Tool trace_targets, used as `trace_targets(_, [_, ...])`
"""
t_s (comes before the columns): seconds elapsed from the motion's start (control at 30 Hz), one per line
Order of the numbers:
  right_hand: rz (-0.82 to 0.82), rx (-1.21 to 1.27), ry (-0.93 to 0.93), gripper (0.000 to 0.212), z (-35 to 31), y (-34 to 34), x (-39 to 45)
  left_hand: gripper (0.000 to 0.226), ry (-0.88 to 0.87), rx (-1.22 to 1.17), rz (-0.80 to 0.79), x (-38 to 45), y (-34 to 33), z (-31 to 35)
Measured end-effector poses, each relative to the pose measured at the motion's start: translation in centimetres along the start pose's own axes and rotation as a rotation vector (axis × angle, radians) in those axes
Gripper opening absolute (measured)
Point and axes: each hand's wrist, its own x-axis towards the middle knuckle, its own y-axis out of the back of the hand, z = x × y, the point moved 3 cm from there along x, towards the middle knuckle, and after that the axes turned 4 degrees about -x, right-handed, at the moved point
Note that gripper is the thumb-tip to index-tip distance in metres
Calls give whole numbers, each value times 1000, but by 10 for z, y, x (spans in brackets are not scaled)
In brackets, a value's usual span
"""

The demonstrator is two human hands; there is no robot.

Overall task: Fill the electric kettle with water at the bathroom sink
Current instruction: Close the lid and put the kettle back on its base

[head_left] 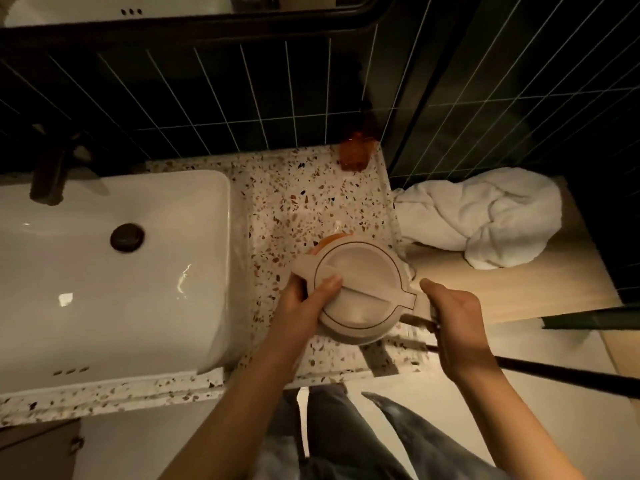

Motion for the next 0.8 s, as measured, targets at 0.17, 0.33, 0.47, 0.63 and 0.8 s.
trace_targets(0.17, [-48,-19,13,53,7,-2,35,69,67,-90,42,27,-1,-12])
trace_targets(0.33, [-9,-1,78,31,-1,-11,68,45,69,-50,56,51,1,-14])
trace_targets(0.47, [-1,1,80,30,6,-17,89,39,66,-56,70,71,0,-12])
trace_targets(0.63, [-2,30,38,40,15,-26,105,53,72,-30,80,84,3,-12])
trace_targets(0.8, [-9,21,50,29,26,-25,109,54,75,-12,81,86,6,-18])
